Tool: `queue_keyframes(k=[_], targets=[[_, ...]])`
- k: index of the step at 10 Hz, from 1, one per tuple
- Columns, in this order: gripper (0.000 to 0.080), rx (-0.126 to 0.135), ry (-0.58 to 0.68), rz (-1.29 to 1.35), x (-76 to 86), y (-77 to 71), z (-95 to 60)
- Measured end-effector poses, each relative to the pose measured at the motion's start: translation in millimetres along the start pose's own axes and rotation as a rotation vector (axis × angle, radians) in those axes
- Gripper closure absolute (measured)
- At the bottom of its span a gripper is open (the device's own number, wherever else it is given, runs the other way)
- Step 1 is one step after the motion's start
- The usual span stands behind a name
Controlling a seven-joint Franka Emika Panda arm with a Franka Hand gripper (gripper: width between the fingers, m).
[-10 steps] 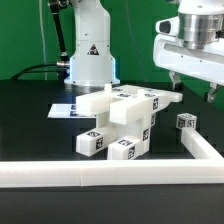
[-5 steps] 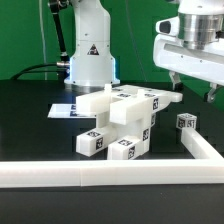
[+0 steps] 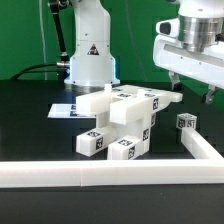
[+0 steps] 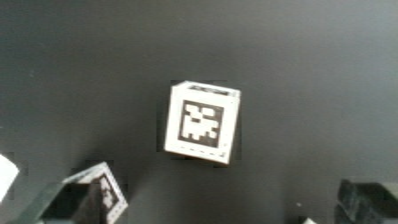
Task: Assemble chair
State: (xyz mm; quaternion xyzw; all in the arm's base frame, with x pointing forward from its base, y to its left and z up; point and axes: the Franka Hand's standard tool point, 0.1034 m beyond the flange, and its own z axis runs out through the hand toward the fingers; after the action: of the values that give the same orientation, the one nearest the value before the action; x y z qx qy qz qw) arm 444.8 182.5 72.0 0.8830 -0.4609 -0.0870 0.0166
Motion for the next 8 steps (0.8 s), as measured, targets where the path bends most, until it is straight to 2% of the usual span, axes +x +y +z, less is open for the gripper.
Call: queue_keyframes(k=[1, 3, 4, 7, 8], targets=[[0.015, 0.025, 0.015, -0.005, 3.6, -0.8, 0.7], [0.015, 0.039, 0.027, -0.015, 6.2, -0.1, 2.2], [0.015, 0.056, 0.039, -0.02, 8.8, -0.1, 3.1], [0.015, 0.049, 0.042, -0.023, 5.3, 1.0, 8.5], [0.015, 0.071, 0.057, -0.026, 3.4, -0.8, 10.7]])
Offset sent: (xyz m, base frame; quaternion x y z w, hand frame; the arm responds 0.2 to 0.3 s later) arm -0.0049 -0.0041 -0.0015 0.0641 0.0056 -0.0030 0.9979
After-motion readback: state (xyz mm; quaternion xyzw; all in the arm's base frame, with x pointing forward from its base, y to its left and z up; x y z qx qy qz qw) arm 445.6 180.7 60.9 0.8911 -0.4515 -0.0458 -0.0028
